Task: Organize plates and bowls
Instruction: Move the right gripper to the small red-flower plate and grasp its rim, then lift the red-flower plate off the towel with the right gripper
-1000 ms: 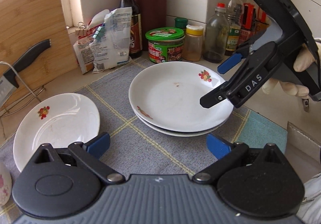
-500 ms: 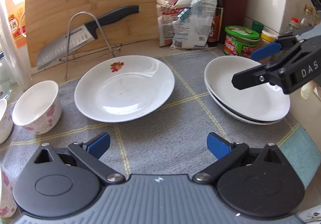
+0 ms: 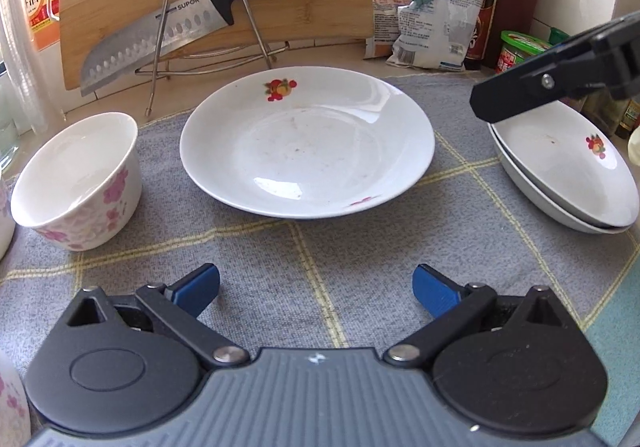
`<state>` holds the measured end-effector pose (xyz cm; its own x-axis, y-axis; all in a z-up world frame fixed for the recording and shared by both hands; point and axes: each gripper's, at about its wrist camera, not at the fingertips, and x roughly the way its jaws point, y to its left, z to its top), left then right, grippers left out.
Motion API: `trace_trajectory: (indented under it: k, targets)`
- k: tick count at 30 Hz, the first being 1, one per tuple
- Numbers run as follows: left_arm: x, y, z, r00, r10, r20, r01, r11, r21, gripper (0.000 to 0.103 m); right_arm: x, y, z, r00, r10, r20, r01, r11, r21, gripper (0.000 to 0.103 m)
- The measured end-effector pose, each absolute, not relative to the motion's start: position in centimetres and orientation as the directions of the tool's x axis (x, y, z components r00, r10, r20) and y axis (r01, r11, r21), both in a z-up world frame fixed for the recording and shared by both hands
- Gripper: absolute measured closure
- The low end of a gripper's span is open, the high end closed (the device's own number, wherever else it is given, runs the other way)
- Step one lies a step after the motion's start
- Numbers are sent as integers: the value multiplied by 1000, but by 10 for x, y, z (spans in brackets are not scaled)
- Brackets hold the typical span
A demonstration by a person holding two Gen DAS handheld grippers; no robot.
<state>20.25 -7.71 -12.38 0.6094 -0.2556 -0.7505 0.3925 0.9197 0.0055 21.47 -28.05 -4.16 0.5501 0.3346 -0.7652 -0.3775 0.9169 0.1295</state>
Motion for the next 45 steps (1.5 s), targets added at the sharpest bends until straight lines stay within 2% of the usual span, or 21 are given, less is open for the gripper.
trace_trajectory:
  k: [12,24,45]
  targets:
    - [224,-77,-129,615,-293,-732,440,898,11,0,268,-254,-65,453,356,-817,-409,898,165,0]
    - [232,-76,-133,645,-293,-706,422,907,9,0,318,-239,-99,311,399,-862,-452,860,235,0]
    - [249,-73,-137,643,-316,-698,450,893,11,0,345,-241,-103,269,456,-849,-551,795,252,0]
